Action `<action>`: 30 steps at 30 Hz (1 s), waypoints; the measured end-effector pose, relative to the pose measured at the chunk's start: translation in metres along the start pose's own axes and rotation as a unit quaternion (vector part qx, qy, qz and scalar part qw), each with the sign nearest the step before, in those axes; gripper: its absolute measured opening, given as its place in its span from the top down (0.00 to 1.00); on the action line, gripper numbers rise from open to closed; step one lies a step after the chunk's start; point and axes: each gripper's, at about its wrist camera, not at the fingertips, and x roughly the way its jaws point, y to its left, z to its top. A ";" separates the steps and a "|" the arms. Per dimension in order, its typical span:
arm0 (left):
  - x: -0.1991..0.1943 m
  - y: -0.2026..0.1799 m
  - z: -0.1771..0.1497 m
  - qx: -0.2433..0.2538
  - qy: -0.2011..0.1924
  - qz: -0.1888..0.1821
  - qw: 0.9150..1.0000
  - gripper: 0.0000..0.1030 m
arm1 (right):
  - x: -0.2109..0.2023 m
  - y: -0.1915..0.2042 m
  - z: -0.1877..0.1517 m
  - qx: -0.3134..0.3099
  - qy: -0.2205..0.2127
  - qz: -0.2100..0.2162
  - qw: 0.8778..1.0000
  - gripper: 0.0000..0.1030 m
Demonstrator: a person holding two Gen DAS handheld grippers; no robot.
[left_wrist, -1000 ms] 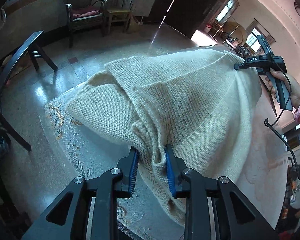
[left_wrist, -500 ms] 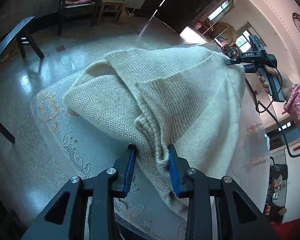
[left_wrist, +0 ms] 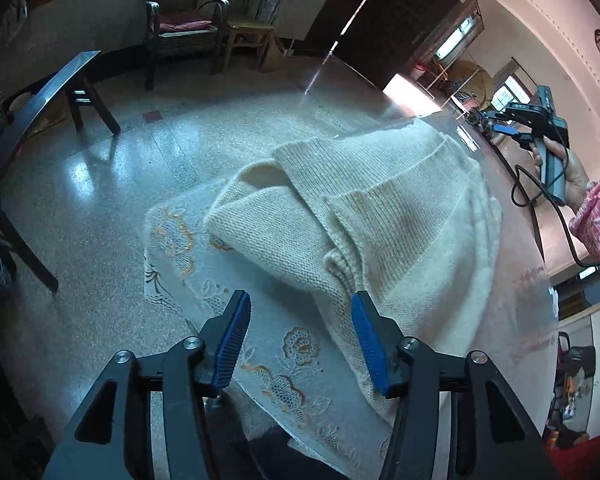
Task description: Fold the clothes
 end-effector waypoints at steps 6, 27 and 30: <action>-0.011 0.001 0.015 -0.001 -0.030 0.047 0.998 0.35 | -0.049 0.037 -0.057 -0.042 0.010 0.073 0.996 0.65; -0.059 -0.138 -0.034 0.067 -0.091 0.121 0.986 0.24 | -0.154 0.099 -0.296 -0.133 0.024 0.124 0.983 0.65; -0.065 -0.153 -0.041 0.072 -0.102 0.131 0.983 0.24 | -0.164 0.101 -0.305 -0.122 0.025 0.156 0.980 0.65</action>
